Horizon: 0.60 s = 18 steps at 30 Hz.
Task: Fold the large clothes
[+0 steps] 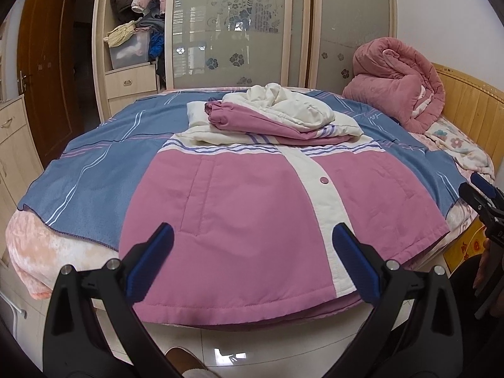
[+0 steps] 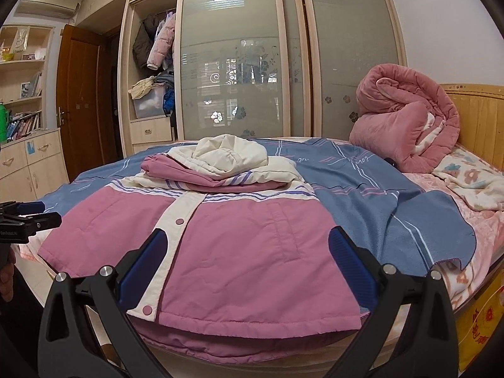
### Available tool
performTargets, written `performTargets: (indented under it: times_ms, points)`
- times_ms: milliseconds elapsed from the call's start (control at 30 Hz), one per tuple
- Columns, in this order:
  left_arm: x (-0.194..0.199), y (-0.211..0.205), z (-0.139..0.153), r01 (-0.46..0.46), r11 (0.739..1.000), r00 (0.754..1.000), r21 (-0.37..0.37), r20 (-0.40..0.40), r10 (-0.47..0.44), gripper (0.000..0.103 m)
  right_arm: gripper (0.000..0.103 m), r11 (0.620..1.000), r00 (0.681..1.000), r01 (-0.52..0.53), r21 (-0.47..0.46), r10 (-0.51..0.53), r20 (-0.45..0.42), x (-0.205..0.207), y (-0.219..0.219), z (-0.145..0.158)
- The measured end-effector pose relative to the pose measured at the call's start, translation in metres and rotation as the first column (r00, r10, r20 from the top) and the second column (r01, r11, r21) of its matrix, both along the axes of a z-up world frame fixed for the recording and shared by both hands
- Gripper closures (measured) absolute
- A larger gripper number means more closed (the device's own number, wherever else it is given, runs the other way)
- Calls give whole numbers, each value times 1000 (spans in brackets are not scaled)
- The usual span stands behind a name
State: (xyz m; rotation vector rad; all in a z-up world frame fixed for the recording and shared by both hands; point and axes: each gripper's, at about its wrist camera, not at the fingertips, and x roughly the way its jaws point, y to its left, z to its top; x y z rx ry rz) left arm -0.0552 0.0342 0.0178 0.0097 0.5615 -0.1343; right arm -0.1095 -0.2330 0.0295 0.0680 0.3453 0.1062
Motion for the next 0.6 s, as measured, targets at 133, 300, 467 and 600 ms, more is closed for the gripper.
performTargets:
  times_ms: [133,300,467,600]
  points:
    - [-1,1,1,0,1000,1000,-2,6,0,2,1,1000,1000,1,-1,-1,2,-1,0,0]
    - [-7,-2,5,18,999,999,31,47,-19,2,1,1000,1000,0,-20,0,27,-5,-1,4]
    - [-39,-16,12,80,962,965,263,221,-140,2,1,983,992,-24,-183,46,116,-25,11,12]
    - [-66,-32,-7,106,853,918,512,279,-281,2,1,914,975,-16,-406,105,197,-47,33,5]
